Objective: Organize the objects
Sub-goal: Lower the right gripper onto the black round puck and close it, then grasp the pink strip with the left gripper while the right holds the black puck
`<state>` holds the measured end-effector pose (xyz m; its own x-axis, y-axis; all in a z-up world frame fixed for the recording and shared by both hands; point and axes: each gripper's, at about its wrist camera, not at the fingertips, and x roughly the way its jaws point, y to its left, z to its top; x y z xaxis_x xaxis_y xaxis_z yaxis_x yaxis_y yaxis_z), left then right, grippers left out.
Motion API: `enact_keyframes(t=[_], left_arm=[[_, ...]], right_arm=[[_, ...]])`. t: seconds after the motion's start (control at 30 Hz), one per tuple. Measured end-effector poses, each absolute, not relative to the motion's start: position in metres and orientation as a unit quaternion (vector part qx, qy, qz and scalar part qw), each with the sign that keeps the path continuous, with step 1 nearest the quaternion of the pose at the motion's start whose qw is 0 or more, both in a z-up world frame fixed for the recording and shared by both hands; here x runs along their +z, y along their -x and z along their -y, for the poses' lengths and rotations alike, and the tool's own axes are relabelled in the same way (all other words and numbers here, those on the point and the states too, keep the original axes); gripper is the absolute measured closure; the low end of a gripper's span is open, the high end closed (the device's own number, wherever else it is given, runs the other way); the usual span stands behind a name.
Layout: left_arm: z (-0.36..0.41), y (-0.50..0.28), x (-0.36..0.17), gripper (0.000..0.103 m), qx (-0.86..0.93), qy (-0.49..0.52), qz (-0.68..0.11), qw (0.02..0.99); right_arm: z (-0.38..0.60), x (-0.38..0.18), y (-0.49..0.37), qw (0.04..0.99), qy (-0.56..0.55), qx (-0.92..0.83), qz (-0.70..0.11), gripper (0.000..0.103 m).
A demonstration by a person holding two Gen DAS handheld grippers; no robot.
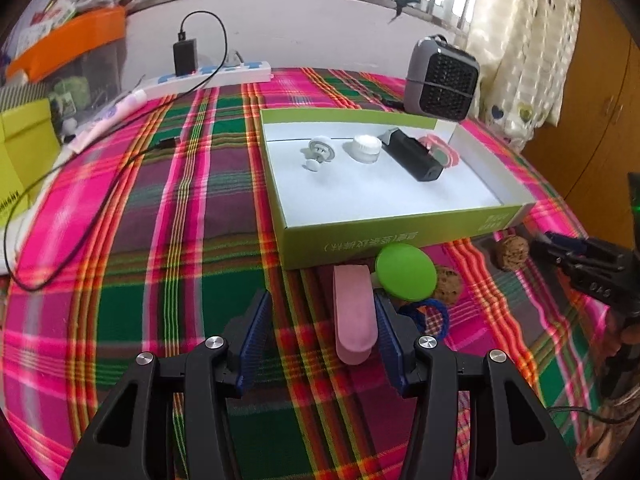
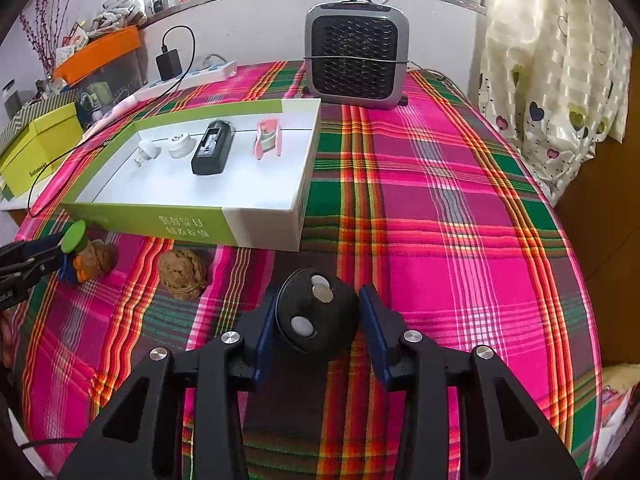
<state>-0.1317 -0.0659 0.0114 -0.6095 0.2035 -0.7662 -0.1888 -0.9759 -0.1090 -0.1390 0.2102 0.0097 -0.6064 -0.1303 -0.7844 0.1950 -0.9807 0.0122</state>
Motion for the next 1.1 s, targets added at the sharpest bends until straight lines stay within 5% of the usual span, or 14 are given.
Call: enact_keyframes(t=[0.4, 1.1], left_arm=[[0.065, 0.138, 0.011, 0.055, 0.898, 0.428, 0.002, 0.099], [0.074, 0.141, 0.011, 0.087, 0.902, 0.427, 0.011, 0.064]], right_arm=[[-0.209, 0.01, 0.14, 0.091, -0.434, -0.896, -0.038, 0.063], [-0.208, 0.01, 0.139, 0.092, -0.434, -0.896, -0.037, 0.063]])
